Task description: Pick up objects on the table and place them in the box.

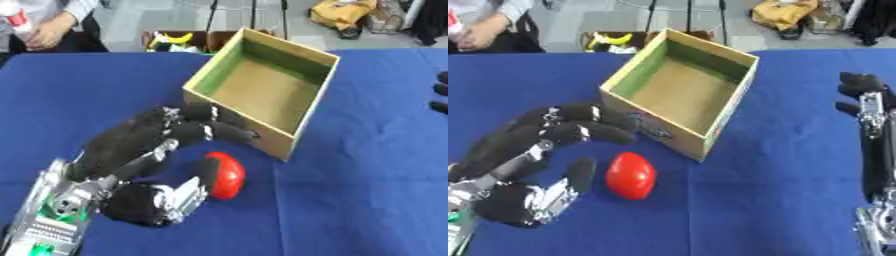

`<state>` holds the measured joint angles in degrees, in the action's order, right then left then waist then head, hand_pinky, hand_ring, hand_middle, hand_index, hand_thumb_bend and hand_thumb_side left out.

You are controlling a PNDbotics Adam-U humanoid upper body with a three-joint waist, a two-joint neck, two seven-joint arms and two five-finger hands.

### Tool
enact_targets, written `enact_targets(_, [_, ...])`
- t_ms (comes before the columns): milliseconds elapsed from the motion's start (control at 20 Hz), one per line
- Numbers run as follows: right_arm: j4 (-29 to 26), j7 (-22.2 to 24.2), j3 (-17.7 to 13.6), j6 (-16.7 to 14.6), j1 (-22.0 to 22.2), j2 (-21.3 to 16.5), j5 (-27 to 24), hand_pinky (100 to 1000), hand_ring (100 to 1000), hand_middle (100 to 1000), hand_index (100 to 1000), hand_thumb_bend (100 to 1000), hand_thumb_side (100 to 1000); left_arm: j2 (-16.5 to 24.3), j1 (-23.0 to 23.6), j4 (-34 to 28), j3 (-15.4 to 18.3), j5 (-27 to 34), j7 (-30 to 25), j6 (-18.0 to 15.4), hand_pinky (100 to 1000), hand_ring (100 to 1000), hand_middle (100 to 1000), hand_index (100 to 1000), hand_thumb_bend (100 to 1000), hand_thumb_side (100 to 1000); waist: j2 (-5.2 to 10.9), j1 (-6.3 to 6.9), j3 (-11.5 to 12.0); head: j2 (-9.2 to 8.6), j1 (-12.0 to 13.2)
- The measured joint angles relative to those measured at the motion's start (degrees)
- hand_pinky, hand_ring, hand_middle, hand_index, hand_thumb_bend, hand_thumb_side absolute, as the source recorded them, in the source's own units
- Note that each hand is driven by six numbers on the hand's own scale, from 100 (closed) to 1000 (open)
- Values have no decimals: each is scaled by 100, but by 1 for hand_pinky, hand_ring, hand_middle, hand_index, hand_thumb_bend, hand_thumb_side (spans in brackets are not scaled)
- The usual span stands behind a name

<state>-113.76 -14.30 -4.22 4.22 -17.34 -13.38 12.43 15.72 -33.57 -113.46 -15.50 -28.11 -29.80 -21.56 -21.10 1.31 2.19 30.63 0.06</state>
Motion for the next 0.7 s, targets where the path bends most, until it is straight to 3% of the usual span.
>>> enact_targets(200, [0,0,0,0,0,0,0,776,830,777,791,100,1000,52,-53,0,3,-230,-158,-89,658,780,794,916,100,1000,0,8,0,0,0])
enact_targets(300, [0,1,1,1,3,0,0,776,829,776,791,100,1000,91,-131,0,35,-615,-96,-163,671,794,814,946,194,1000,0,16,2,0,0])
enact_targets(400, [0,2,2,2,18,0,0,776,829,775,791,100,1000,140,-209,0,73,-1173,31,-199,662,793,810,932,204,1000,0,28,4,0,-2])
enact_targets(700, [0,2,2,4,21,0,0,775,827,772,789,100,1000,202,-381,-1,-29,-2878,186,326,762,880,880,977,240,1000,2,45,-12,0,3])
